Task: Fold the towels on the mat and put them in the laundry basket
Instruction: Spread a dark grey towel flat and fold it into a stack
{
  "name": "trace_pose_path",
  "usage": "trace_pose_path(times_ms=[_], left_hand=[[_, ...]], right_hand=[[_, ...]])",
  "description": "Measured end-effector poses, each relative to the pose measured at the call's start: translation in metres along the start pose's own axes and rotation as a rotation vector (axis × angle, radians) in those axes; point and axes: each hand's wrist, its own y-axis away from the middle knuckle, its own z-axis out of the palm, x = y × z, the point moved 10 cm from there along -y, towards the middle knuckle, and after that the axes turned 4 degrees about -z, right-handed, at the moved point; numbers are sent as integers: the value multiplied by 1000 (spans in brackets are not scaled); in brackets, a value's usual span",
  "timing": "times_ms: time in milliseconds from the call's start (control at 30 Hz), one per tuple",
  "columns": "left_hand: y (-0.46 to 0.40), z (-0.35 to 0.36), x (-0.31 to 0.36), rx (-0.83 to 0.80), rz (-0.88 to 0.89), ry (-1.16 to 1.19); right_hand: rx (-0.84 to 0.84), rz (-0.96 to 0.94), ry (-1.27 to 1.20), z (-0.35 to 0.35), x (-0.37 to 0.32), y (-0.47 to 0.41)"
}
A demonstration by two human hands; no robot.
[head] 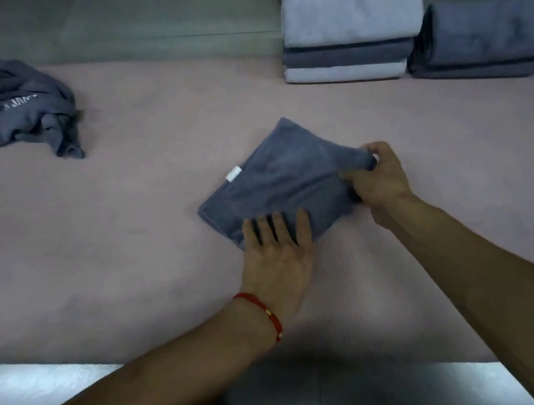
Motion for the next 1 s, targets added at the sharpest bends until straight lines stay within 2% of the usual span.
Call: trace_pose_path(times_ms=[133, 200, 233, 267, 333, 400, 433, 500, 567, 767, 867, 933, 1000], left_hand=[[43, 2, 25, 150, 279, -3], [62, 13, 22, 125, 375, 18], [68, 20, 17, 106, 397, 33], [73, 25, 11, 78, 395, 57], [72, 27, 0, 54, 334, 126], [60, 18, -7, 88, 244, 187], [50, 13, -10, 118, 206, 202], [24, 13, -13, 144, 166, 200], [-1, 27, -18, 94, 150, 185], [-20, 46, -24, 72, 171, 149], [-19, 45, -23, 41, 173, 150], [-19, 48, -23, 5, 169, 138], [-17, 45, -24, -18, 146, 119]], right_hand=[[58, 105, -211, -57, 58, 82], [46, 137, -164, -72, 76, 110], [22, 122, -39, -77, 79, 117], [1, 58, 167, -81, 75, 118], [12, -252, 599, -81, 47, 114], [-7, -627, 892, -52, 13, 118], [-81, -751, 981, -30, 6, 116], [-279, -839, 1080, 11, 12, 102], [-377, -847, 1186, 34, 25, 80], [-339, -733, 1166, 34, 42, 56], [-478, -725, 1063, 34, 38, 55], [-554, -848, 1018, 21, 25, 64], [-595, -1088, 1069, 8, 20, 90]])
